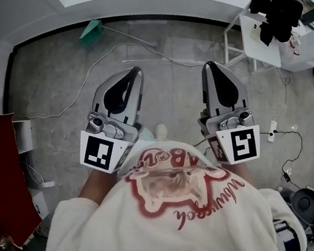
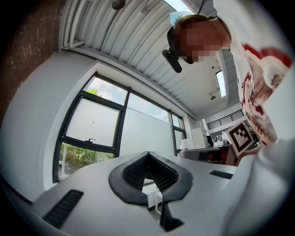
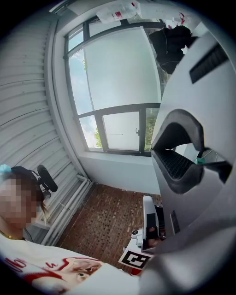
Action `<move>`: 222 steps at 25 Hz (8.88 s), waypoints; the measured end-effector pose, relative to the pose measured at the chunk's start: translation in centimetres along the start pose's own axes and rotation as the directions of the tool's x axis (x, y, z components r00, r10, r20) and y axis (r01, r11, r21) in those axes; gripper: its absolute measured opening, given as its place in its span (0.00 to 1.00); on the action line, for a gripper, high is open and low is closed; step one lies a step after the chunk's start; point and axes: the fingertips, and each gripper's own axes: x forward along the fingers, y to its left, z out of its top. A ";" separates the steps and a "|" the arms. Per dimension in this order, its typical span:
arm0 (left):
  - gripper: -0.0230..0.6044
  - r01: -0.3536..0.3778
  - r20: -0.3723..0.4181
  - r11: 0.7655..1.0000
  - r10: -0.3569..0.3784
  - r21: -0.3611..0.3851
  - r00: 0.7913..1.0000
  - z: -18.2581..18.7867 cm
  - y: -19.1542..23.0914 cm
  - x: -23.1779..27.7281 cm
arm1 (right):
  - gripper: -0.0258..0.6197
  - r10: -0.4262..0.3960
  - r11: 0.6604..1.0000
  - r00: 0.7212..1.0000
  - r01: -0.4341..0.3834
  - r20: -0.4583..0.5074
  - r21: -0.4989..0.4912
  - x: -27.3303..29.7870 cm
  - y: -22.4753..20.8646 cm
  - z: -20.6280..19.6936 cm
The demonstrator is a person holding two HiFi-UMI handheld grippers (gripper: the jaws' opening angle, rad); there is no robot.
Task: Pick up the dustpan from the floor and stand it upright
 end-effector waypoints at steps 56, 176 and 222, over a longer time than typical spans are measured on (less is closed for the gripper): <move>0.07 0.048 -0.047 0.998 -0.050 -0.040 0.998 -10.3 35.2 32.2 | 0.08 -0.053 0.999 0.993 0.052 -0.107 -0.009 43.7 -15.3 -10.8; 0.07 -0.083 -0.295 0.986 0.037 -0.146 0.955 -61.8 43.9 26.7 | 0.19 -0.232 -0.198 0.824 0.480 -0.516 0.855 49.9 -17.4 -97.4; 0.07 -0.208 -0.134 0.972 0.193 -0.109 0.972 -34.4 46.9 30.7 | 0.20 -0.305 0.894 0.790 0.430 -0.532 0.125 65.9 -25.6 -59.6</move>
